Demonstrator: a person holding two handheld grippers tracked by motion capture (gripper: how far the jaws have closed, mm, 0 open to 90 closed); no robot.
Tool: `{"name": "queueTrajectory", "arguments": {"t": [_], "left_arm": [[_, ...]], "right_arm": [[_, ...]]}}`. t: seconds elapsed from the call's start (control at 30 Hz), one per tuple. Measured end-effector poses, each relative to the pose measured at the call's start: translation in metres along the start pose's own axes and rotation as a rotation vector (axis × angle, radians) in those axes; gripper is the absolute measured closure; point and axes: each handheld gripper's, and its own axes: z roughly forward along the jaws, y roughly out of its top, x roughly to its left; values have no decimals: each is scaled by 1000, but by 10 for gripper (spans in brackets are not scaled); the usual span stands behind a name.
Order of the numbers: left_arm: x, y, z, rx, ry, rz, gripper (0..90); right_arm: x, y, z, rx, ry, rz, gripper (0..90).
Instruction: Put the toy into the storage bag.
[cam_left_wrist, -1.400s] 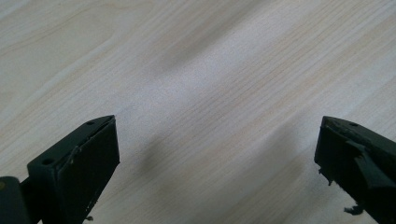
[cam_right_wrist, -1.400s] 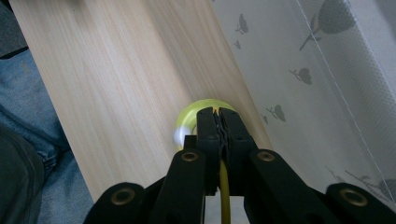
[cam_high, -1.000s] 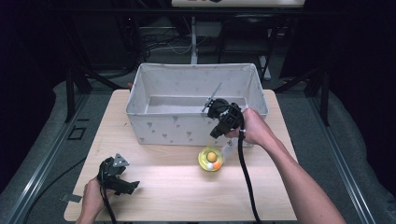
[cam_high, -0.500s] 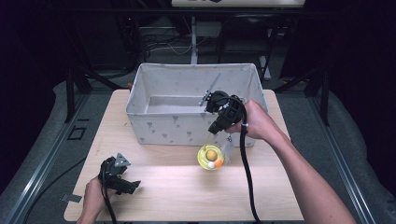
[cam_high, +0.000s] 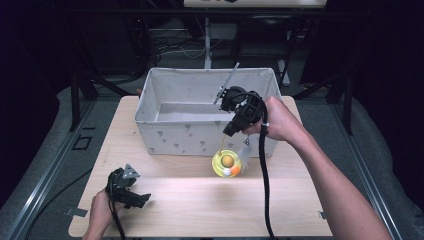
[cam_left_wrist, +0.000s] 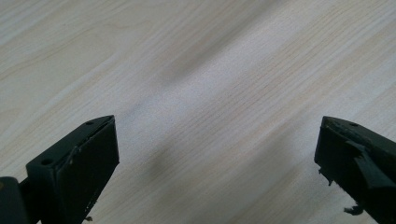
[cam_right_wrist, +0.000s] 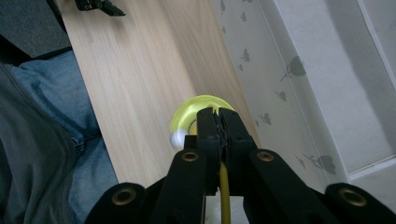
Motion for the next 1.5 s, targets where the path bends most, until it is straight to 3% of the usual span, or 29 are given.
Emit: {"name": "queueTrajectory", "arguments": {"t": [0.63,1.27,1.5], "left_arm": [[-1,2,2,15,-1,21,0],[-1,1,2,25,-5,28,0],[-1,1,3,26,-8,29,0]], "right_arm": [[-1,9,-32,-18,-27,5,883],[-3,13,-49,-21,-55,13,883],[-4,20,-61,-51,-65,19,883]]}}
